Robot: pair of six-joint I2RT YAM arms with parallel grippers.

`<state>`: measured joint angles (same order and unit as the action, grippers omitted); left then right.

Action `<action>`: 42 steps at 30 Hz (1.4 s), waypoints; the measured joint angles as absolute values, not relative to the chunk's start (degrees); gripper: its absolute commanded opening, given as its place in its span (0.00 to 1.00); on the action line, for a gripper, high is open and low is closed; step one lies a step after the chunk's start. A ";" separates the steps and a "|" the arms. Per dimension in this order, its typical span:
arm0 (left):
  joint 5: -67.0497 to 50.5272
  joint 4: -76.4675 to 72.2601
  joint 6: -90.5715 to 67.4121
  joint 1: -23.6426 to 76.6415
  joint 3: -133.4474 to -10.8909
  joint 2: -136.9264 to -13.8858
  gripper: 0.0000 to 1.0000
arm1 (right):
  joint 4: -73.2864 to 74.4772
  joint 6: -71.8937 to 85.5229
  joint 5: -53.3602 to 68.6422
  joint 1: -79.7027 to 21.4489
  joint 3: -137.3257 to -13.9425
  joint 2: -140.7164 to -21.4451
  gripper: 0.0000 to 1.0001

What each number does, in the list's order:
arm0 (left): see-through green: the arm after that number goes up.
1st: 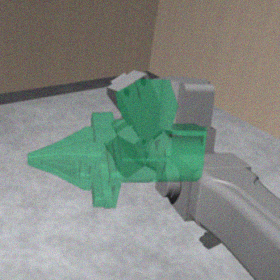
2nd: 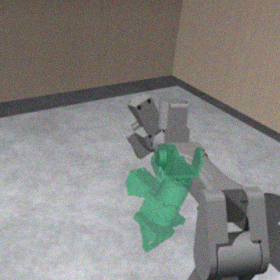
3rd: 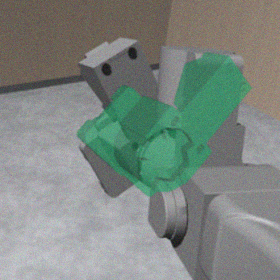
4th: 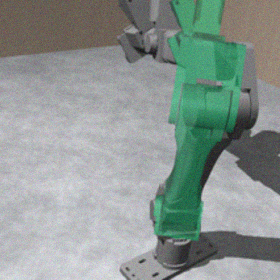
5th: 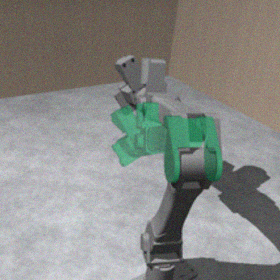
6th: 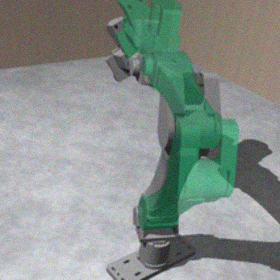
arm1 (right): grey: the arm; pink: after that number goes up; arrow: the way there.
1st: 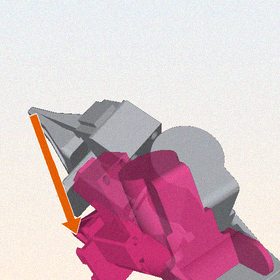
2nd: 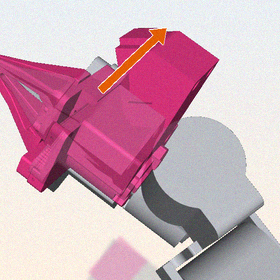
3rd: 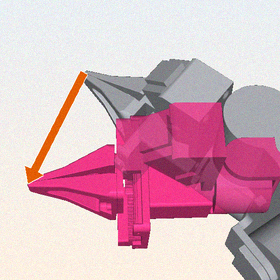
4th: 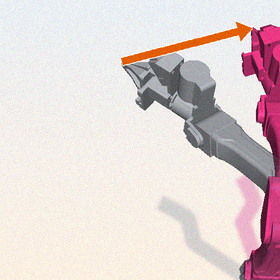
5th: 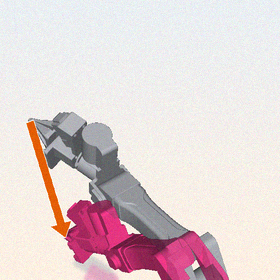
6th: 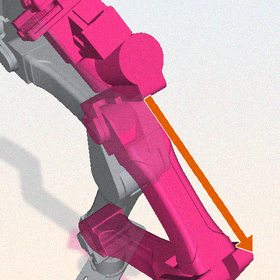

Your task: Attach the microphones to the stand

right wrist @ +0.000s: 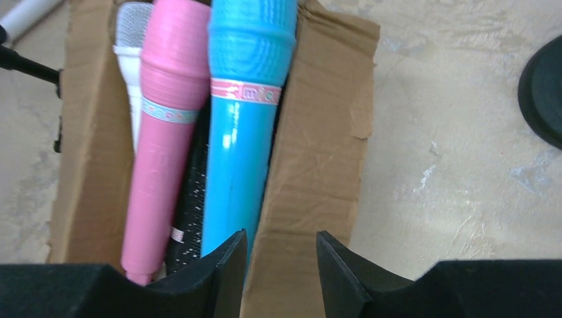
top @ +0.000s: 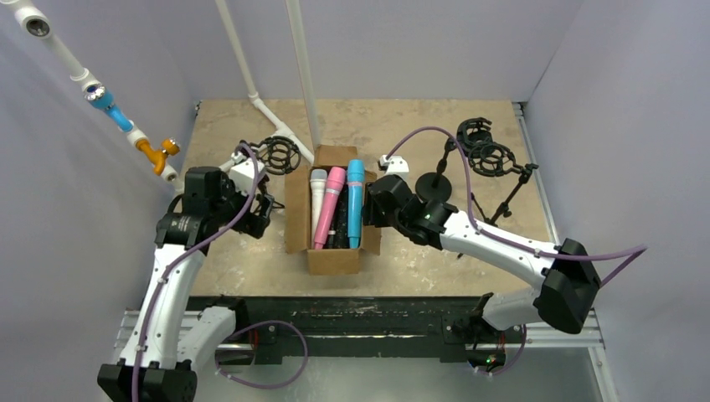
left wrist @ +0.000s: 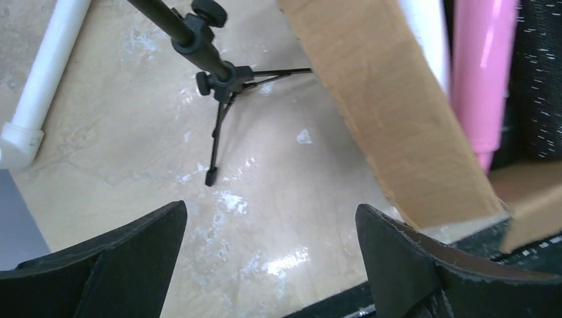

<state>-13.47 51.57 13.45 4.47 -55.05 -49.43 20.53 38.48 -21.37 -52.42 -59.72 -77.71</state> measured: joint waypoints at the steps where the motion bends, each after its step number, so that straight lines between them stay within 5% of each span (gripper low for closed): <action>1: -12.53 49.93 13.69 4.25 -54.54 -50.28 1.00 | 20.12 38.61 -21.17 -52.36 -58.65 -77.89 0.44; 21: -6.87 3.68 19.07 2.22 -47.46 -71.83 0.97 | 9.52 41.82 -16.82 -52.25 -53.49 -80.01 0.04; 34: -7.77 26.96 23.51 -4.05 -45.06 -61.06 1.00 | 5.43 43.27 -19.16 -57.58 -53.45 -82.24 0.00; 42: -15.09 49.34 29.47 -4.43 -46.87 -55.09 1.00 | 6.74 45.36 -20.05 -59.72 -53.23 -81.32 0.13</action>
